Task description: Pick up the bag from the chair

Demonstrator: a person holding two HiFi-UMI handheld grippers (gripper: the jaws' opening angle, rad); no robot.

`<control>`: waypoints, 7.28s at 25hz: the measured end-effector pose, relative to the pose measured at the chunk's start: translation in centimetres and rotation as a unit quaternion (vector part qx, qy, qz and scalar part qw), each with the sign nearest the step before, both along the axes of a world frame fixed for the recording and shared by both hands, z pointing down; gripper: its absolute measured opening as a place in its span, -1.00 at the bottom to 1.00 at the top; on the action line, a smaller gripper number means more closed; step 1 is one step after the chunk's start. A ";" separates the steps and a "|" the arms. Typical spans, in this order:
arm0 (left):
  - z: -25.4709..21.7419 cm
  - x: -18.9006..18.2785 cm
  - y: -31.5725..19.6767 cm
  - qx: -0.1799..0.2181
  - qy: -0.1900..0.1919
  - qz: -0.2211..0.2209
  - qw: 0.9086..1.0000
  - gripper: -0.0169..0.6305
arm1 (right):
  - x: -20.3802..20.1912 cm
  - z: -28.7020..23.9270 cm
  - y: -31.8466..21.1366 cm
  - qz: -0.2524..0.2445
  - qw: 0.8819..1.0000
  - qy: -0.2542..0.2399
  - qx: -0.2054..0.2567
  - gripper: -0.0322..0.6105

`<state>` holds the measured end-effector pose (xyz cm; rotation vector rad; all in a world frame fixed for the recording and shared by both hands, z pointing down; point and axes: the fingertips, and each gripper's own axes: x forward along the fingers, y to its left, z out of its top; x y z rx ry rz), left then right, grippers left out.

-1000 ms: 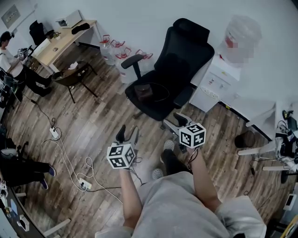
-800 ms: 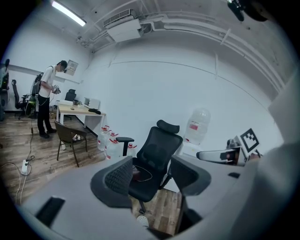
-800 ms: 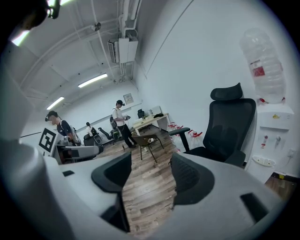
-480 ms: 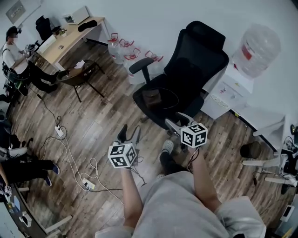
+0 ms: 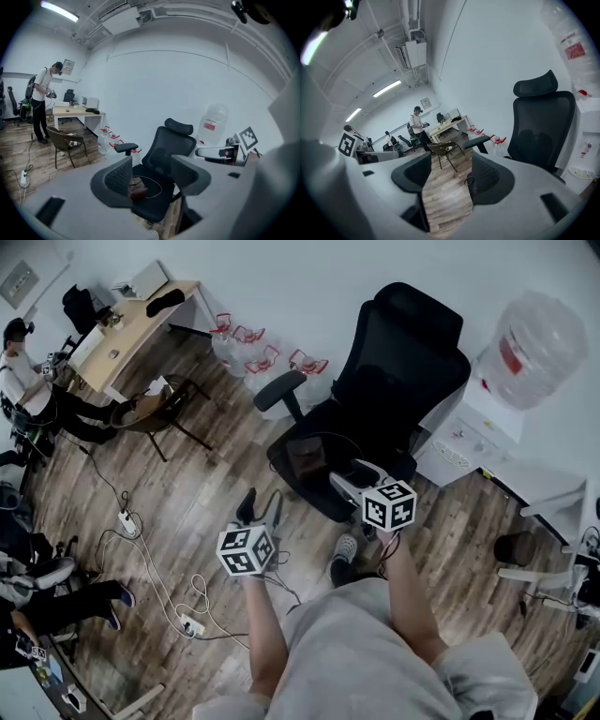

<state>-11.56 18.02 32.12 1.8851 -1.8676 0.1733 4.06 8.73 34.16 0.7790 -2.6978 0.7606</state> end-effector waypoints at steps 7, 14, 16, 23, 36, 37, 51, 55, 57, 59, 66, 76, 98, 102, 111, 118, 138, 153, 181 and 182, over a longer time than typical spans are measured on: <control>0.6 0.2 -7.2 0.003 0.001 0.015 1.000 -0.18 | 0.7 0.7 -7.0 0.024 1.000 -0.014 -0.006 -0.04; 4.7 -1.6 -8.5 -0.037 0.018 0.001 0.999 -0.18 | -0.5 5.2 -8.8 0.015 0.999 0.006 -0.048 -0.04; 6.0 -2.4 -8.7 -0.050 0.023 -0.004 0.998 -0.18 | -1.0 6.3 -9.0 0.014 0.998 0.012 -0.061 -0.04; 11.7 -5.1 -11.9 -0.090 0.064 -0.003 0.994 -0.18 | -3.6 11.2 -10.7 0.022 0.994 0.040 -0.102 -0.04; 24.8 -7.2 -19.4 -0.171 0.137 0.030 0.975 -0.18 | -7.4 23.5 -13.8 0.048 0.976 0.081 -0.197 -0.04; 25.8 -7.1 -19.8 -0.178 0.141 0.033 0.973 -0.18 | -7.6 24.5 -14.1 0.048 0.974 0.083 -0.204 -0.04; 40.6 -9.4 -23.3 -0.250 0.167 0.014 0.954 -0.16 | -10.6 38.5 -17.6 0.061 0.958 0.104 -0.261 -0.04; 44.1 -9.5 -24.4 -0.256 0.182 0.007 0.949 -0.16 | -11.3 41.8 -18.6 0.058 0.955 0.115 -0.269 -0.02; 45.8 -9.4 -24.7 -0.261 0.188 0.005 0.947 -0.16 | -11.6 43.5 -19.0 0.059 0.953 0.121 -0.273 -0.01; 47.6 -9.3 -24.9 -0.268 0.192 0.006 0.944 -0.16 | -11.9 45.1 -19.4 0.053 0.952 0.128 -0.272 0.02; 51.5 -9.3 -26.6 -0.271 0.218 -0.012 0.938 -0.09 | -12.1 49.0 -20.9 0.025 0.950 0.168 -0.263 0.08; 54.9 -7.2 -26.2 -0.321 0.242 0.000 0.916 -0.09 | -13.0 53.0 -21.0 0.036 0.932 0.128 -0.337 0.17; 54.6 -5.7 -26.0 -0.328 0.238 0.009 0.914 -0.50 | -13.4 53.0 -19.2 -0.024 0.917 0.131 -0.376 -0.42; 54.2 -5.3 -26.1 -0.322 0.236 0.013 0.917 -0.57 | -13.1 52.4 -18.9 -0.022 0.922 0.137 -0.360 -0.46; 52.3 -4.4 -26.4 -0.307 0.228 0.030 0.924 -0.61 | -12.3 50.3 -19.0 -0.004 0.934 0.135 -0.331 -0.51; 49.1 -4.4 -26.6 -0.287 0.219 0.037 0.932 -0.62 | -12.2 47.1 -19.0 0.008 0.944 0.124 -0.307 -0.51; 34.0 0.4 -24.7 -0.215 0.197 0.074 0.954 -0.63 | -7.1 32.4 -16.6 0.045 0.967 0.078 -0.237 -0.50; 23.4 4.5 -22.9 -0.154 0.161 0.093 0.970 -0.63 | -2.9 22.0 -14.7 0.065 0.982 0.043 -0.174 -0.50; 5.1 8.0 -20.4 -0.027 0.092 0.117 0.989 -0.63 | 0.5 4.4 -12.3 0.060 0.997 -0.024 -0.050 -0.50; 4.3 8.0 -20.1 -0.020 0.090 0.115 0.989 -0.63 | 0.4 3.6 -12.1 0.056 0.997 -0.024 -0.043 -0.50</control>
